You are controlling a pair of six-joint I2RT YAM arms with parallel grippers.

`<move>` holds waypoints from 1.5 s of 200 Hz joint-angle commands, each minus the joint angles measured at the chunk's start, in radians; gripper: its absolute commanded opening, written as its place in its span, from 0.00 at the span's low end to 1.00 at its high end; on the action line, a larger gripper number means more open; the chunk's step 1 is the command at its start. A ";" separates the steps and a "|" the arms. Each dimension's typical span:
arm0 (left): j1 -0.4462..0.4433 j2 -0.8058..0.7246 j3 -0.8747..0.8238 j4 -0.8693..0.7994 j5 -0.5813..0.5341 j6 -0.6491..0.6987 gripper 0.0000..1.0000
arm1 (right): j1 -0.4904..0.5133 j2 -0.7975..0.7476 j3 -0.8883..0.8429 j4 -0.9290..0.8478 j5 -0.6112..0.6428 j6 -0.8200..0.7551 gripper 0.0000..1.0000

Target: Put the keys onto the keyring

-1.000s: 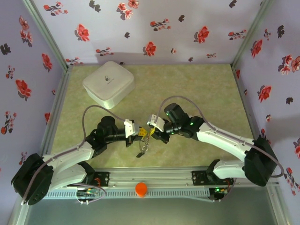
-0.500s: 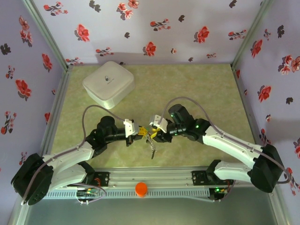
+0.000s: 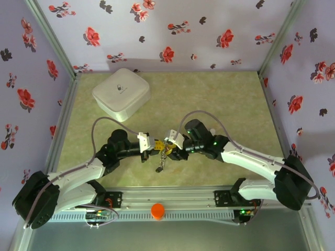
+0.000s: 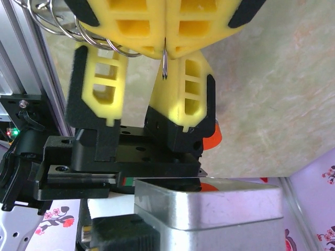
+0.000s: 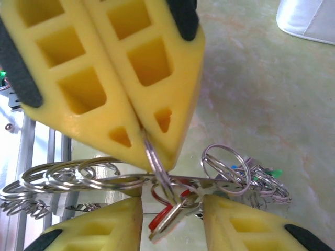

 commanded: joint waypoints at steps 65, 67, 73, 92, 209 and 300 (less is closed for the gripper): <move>-0.004 -0.061 -0.015 -0.010 -0.023 0.016 0.00 | 0.006 -0.060 0.046 -0.108 0.110 -0.071 0.03; -0.004 -0.063 -0.014 -0.014 -0.024 0.017 0.00 | 0.006 -0.060 0.047 -0.107 0.108 -0.072 0.03; -0.004 -0.067 -0.014 -0.022 -0.026 0.020 0.00 | 0.006 -0.064 0.051 -0.102 0.108 -0.069 0.02; -0.004 -0.073 -0.011 -0.044 -0.030 0.031 0.00 | 0.010 -0.072 0.068 -0.091 0.096 -0.063 0.01; -0.004 -0.059 0.001 -0.105 -0.092 0.021 0.39 | 0.029 -0.118 0.101 -0.147 0.159 -0.095 0.00; 0.008 -0.479 -0.108 -0.071 -0.917 -0.041 0.81 | 0.088 0.023 0.210 -0.143 0.232 -0.099 0.00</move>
